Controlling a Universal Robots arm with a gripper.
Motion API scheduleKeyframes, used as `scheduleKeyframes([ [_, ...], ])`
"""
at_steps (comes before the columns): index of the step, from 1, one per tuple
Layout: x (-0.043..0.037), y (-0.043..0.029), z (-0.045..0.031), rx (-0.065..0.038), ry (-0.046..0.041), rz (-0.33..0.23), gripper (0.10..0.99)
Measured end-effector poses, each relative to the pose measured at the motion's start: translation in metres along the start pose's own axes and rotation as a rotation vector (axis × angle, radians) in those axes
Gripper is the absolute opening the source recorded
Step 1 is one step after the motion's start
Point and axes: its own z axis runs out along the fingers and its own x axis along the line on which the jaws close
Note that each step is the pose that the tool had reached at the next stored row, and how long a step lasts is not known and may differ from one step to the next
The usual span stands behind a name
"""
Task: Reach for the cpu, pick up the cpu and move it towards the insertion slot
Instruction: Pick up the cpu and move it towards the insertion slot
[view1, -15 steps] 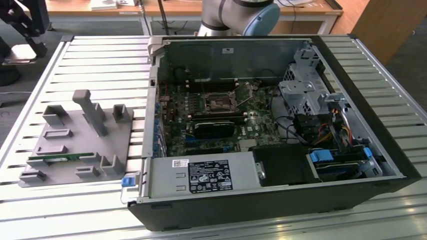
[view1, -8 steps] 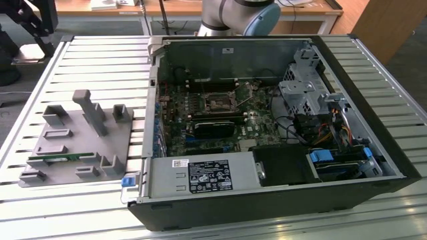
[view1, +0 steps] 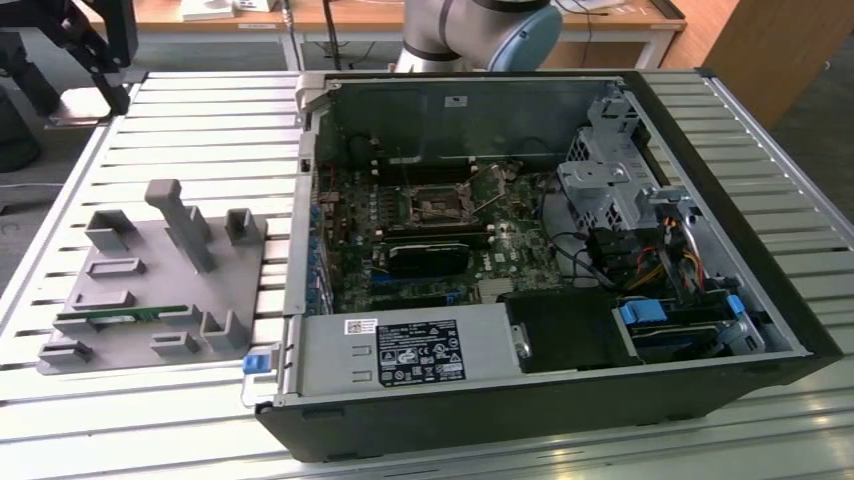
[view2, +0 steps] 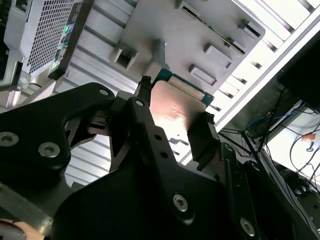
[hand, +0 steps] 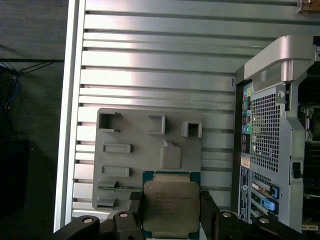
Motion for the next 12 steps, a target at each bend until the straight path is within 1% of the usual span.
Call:
scheduleKeyframes([
  [12, -0.0255, -0.0008, -0.0003, 0.000, 0.0000, 0.000, 0.541],
])
